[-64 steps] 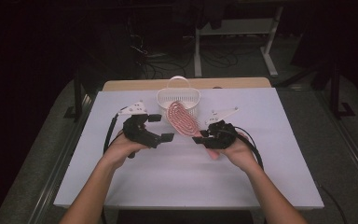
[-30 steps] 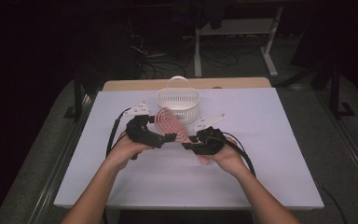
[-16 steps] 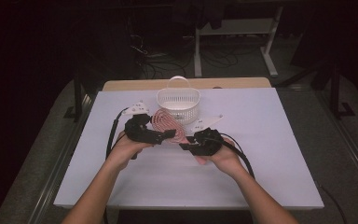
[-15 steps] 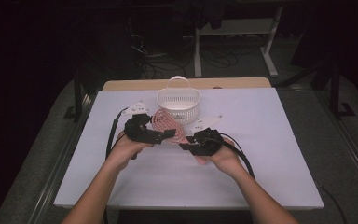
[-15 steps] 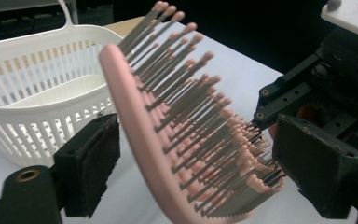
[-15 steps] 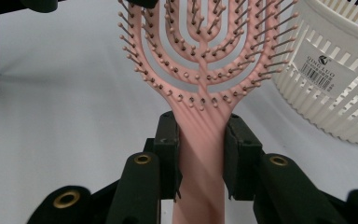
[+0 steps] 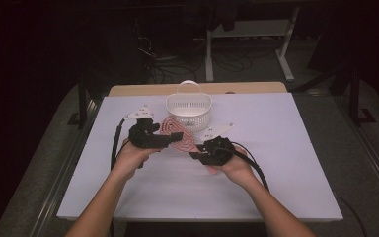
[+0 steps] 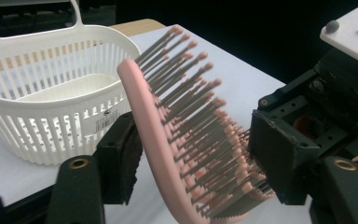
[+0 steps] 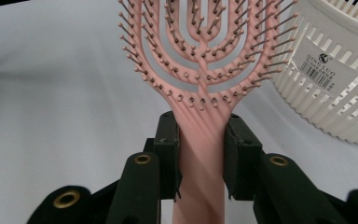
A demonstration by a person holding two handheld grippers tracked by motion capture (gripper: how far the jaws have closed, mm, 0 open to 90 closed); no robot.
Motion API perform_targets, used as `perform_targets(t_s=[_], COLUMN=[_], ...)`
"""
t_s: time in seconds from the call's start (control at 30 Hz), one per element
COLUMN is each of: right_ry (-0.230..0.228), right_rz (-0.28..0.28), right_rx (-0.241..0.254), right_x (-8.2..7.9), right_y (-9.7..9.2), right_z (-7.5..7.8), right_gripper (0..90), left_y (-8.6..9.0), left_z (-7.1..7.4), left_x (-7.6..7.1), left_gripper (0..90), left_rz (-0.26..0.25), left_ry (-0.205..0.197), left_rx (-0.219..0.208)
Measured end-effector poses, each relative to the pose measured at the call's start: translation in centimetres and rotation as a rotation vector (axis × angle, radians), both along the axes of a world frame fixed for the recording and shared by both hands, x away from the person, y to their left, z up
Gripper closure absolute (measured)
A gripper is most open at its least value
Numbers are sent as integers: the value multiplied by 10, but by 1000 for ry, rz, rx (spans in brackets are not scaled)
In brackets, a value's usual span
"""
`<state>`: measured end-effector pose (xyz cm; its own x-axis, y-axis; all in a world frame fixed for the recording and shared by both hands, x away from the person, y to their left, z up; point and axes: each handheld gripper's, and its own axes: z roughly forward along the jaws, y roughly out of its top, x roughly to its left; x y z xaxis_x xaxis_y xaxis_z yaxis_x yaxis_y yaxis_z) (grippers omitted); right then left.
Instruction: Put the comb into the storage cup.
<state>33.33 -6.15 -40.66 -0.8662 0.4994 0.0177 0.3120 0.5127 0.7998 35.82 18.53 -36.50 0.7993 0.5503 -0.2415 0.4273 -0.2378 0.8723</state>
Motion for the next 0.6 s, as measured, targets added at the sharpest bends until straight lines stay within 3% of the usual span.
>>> perform_targets(t_s=[0.6], right_ry=[-7], right_rz=[-11], right_rx=[-11], right_x=[-1], right_y=[3], right_z=[-4], right_gripper=[687], left_y=[4], left_z=[1], left_x=[2], left_gripper=[517], left_rz=[1], left_ry=[42], left_rx=[-16])
